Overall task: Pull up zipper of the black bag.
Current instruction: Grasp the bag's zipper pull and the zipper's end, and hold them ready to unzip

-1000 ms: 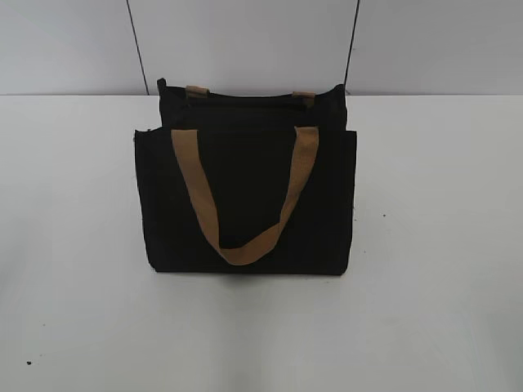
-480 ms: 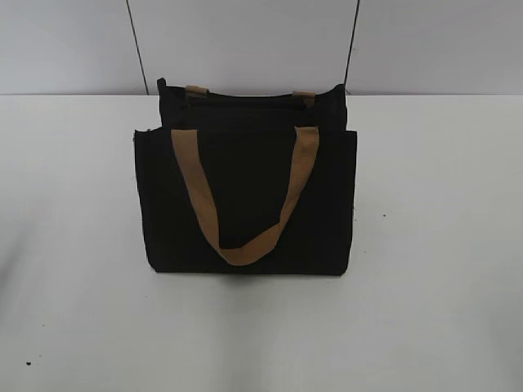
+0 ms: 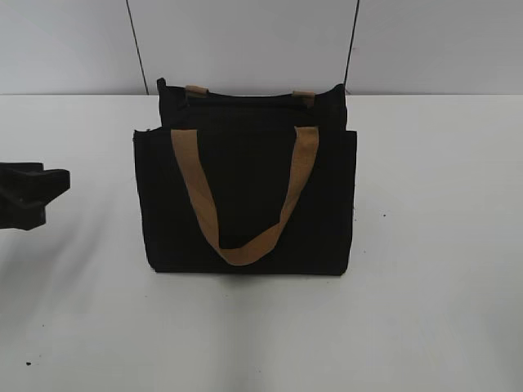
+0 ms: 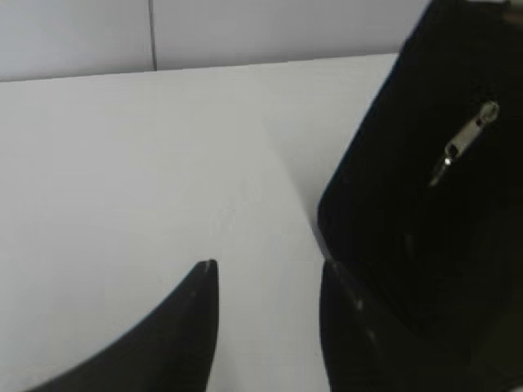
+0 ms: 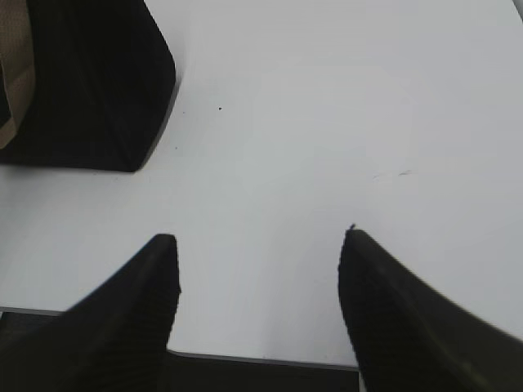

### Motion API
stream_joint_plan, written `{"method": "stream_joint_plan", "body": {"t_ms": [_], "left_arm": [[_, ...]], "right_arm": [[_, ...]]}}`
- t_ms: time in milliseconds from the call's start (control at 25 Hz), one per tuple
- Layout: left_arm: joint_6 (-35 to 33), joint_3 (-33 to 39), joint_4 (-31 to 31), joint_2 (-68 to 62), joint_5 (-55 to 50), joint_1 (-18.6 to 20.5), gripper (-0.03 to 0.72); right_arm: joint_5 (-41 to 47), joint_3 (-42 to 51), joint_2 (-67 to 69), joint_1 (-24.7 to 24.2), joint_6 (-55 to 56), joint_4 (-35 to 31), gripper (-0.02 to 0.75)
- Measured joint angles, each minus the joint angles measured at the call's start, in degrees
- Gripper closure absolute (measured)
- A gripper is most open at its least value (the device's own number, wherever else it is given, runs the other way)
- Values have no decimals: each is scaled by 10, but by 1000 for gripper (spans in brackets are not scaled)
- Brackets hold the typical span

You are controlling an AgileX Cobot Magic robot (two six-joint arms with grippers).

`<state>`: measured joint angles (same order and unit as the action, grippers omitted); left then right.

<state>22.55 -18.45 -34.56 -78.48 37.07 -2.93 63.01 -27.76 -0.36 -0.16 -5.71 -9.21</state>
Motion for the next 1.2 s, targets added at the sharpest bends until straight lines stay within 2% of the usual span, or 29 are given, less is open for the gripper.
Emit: {"method": "stream_joint_plan", "body": {"t_ms": [240,480,640,880,1200], "left_arm": [[6,-73,-129,-115,30,6,272],[6,-136,-251,-252,147,53,300],[-1,-173,-315,-313,213,61,303],[-14,-224,-359,-354,263,61,305],[-17,-261,-363,-407,287,33,327]], "right_arm": [[0,0,0,0,0,0,265],[0,0,0,0,0,0,265],[0,0,0,0,0,0,265],[0,0,0,0,0,0,265],[0,0,0,0,0,0,265]]}}
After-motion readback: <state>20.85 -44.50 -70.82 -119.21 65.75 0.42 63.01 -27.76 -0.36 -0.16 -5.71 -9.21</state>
